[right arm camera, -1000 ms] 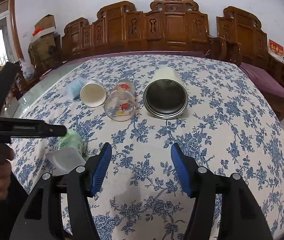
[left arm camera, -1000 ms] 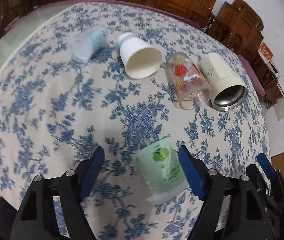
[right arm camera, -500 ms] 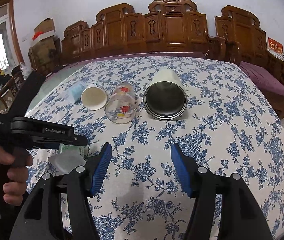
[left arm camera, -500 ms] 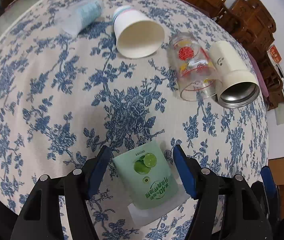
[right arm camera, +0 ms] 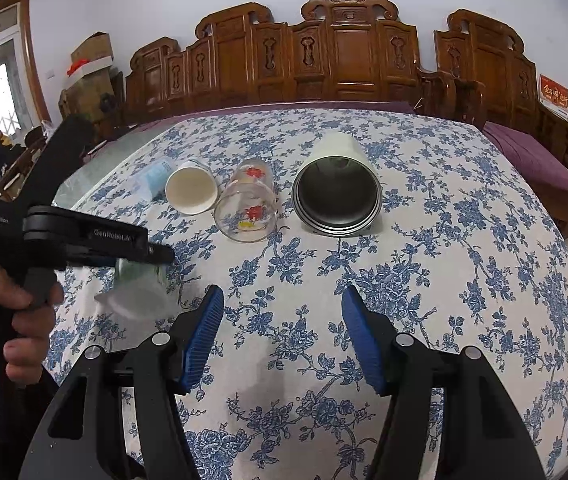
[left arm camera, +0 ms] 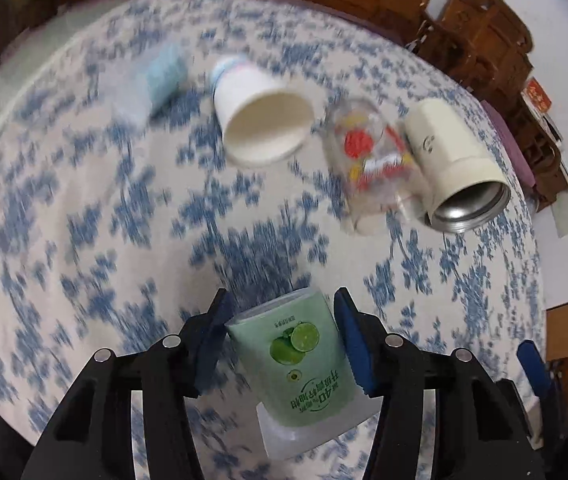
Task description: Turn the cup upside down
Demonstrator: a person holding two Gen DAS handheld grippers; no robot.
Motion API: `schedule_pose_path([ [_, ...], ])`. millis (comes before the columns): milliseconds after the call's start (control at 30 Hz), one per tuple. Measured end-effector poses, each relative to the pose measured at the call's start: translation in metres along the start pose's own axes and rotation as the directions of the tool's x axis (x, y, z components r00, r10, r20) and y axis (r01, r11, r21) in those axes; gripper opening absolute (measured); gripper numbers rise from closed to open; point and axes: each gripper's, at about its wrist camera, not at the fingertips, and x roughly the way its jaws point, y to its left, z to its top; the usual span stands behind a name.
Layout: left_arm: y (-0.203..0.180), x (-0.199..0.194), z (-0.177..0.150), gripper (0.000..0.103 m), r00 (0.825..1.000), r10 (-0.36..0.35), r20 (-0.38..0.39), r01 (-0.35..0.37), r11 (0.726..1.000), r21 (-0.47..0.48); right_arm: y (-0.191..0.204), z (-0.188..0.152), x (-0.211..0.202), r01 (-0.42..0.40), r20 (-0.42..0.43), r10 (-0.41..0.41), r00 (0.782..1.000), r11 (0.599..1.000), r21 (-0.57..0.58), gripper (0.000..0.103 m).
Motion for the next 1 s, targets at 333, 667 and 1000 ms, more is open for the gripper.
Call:
schedule_pose_path([
  [333, -0.018, -0.001, 0.010, 0.050, 0.966, 0.115, 0.230, -0.165, 0.963, 0.214, 0.000, 0.000, 0.002, -0.004, -0.007, 0.004, 1.000, 1.000, 0.006, 0.064],
  [667, -0.026, -0.002, -0.011, 0.050, 0.945, 0.135, 0.298, -0.231, 0.920, 0.316, 0.001, -0.001, 0.004, -0.003, -0.009, 0.003, 1.000, 1.000, 0.005, 0.064],
  [1000, -0.026, -0.020, -0.045, 0.047, 0.948, 0.112, 0.298, -0.224, 0.900, 0.375, 0.001, -0.002, 0.004, 0.002, -0.008, -0.002, 1.000, 1.000, 0.003, 0.064],
])
